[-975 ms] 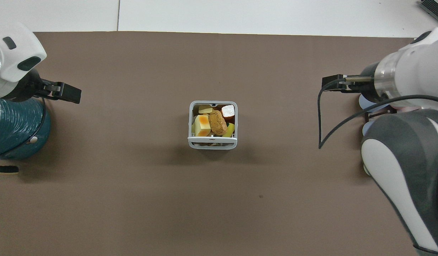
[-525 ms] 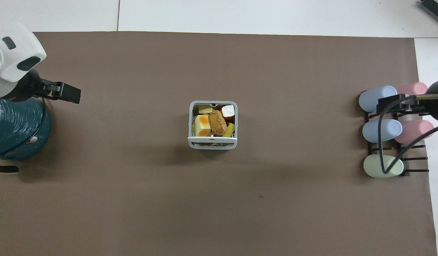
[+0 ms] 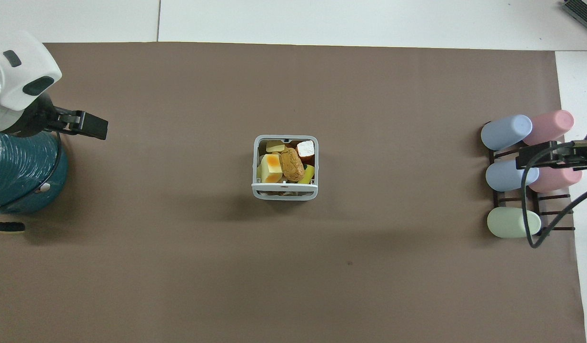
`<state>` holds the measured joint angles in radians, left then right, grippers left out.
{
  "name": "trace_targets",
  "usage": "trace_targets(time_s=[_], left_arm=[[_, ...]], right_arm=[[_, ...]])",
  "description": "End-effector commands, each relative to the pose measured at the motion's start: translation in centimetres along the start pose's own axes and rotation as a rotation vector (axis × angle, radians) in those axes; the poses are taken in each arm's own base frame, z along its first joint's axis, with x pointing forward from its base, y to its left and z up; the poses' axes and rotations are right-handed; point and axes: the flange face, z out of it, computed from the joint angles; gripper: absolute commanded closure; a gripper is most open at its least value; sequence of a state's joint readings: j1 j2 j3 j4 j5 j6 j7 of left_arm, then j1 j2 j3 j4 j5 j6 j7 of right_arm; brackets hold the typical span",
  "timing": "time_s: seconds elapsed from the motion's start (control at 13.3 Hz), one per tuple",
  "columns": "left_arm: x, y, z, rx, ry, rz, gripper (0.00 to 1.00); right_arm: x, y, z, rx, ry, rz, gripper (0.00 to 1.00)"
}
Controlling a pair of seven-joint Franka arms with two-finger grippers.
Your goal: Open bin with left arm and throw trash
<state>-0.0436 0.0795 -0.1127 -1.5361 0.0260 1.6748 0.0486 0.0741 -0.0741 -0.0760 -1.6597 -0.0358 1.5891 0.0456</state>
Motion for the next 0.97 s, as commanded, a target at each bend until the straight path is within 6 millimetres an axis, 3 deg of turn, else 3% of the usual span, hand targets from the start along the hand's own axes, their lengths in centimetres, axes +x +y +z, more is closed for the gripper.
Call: trace_targets(time_s=[0.0, 0.3, 0.9], left_arm=[[-1.3, -0.8, -0.6, 0.019, -0.004, -0.002, 0.0], [-1.6, -2.3, -0.9, 0.021, -0.005, -0.027, 0.0], [-1.5, -2.3, -0.9, 0.021, 0.0, -0.028, 0.0]], right_arm=[[-1.0, -0.3, -0.2, 0.01, -0.016, -0.021, 0.0], [-1.4, -0.3, -0.8, 0.003, -0.062, -0.07, 0.0], [-1.3, -0.2, -0.7, -0.008, -0.045, -0.071, 0.0]])
